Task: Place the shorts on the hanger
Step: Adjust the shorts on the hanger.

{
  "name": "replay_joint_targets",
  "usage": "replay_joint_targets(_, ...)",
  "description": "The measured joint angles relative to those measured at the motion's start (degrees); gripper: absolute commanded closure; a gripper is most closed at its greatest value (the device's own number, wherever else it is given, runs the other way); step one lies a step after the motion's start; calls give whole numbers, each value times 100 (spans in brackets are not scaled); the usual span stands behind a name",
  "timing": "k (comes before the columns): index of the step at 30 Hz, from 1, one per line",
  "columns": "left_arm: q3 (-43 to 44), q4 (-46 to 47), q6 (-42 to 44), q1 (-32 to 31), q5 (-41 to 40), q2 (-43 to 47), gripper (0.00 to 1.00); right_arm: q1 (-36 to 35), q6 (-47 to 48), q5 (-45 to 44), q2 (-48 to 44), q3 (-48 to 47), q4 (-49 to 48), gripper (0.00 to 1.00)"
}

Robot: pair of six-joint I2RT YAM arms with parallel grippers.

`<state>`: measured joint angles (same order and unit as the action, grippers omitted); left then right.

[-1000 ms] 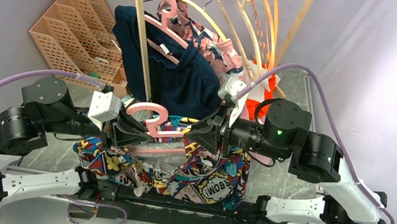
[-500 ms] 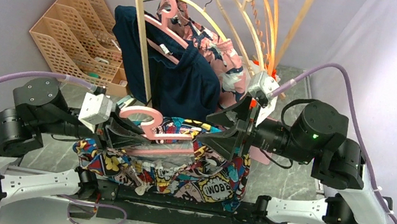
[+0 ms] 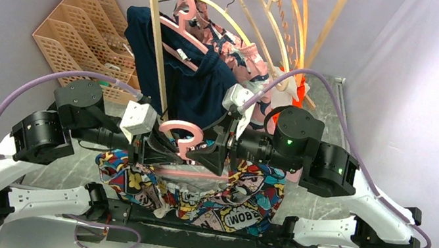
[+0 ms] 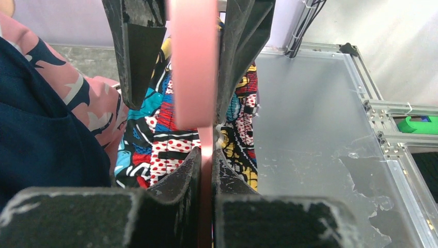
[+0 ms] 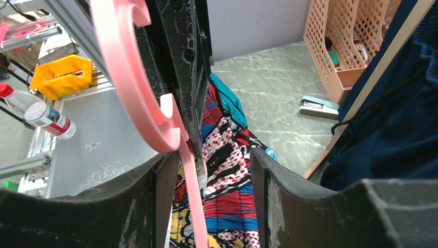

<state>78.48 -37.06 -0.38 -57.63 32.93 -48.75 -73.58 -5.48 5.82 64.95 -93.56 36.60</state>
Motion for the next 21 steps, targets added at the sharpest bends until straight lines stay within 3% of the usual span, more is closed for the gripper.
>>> replay_joint_targets(8, 0, 79, 22, -2, 188, -216, 93, 0, -4, 131, -122, 188, -511, 46)
replay_joint_targets(17, 4, 184, 42, 0, 321, -372, 93, 0, -44, 240, -72, 186, -706, 63)
replay_joint_targets(19, 20, 184, 59, -2, 328, -398, 93, 0, -48, 243, -31, 184, -675, 72)
replay_joint_targets(21, 24, 179, 68, 0, 326, -402, 93, 0, -59, 262, 31, 162, -603, 87)
